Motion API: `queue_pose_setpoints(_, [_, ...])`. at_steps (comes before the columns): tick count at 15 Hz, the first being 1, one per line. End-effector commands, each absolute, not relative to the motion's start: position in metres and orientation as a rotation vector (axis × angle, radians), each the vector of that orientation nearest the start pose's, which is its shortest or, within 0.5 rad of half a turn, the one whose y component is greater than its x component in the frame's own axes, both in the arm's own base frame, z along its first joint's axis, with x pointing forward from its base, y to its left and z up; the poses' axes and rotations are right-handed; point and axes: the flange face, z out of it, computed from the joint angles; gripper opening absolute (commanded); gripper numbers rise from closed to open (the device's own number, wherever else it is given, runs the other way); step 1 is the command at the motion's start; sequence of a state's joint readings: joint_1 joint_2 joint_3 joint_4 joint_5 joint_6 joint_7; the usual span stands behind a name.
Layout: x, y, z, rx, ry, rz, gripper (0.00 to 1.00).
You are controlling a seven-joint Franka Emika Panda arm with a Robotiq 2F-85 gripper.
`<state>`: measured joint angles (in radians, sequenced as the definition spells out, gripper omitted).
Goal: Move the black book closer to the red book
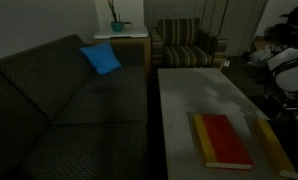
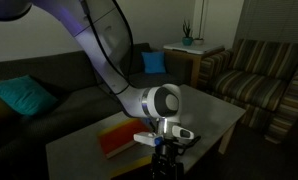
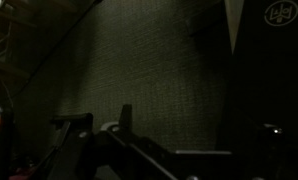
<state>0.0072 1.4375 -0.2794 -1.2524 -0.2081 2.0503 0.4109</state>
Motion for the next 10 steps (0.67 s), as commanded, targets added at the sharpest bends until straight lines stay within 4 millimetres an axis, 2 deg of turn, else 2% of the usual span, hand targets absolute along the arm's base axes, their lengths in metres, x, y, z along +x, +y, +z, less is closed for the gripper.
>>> queue_pose_setpoints(1, [0.565, -0.185, -0.147, 2.432, -0.46, -0.754, 1.0])
queue_pose_setpoints(2, [0.559, -0.188, -0.139, 2.429, -0.457, -0.746, 1.0])
queue_pose_setpoints(7, [0.557, -0.212, -0.14, 2.401, -0.416, -0.743, 1.0])
queue_pose_setpoints(9, [0.557, -0.222, -0.141, 2.412, -0.399, -0.743, 0.74])
queue_pose_setpoints(10, [0.556, -0.226, -0.141, 2.42, -0.394, -0.744, 0.66])
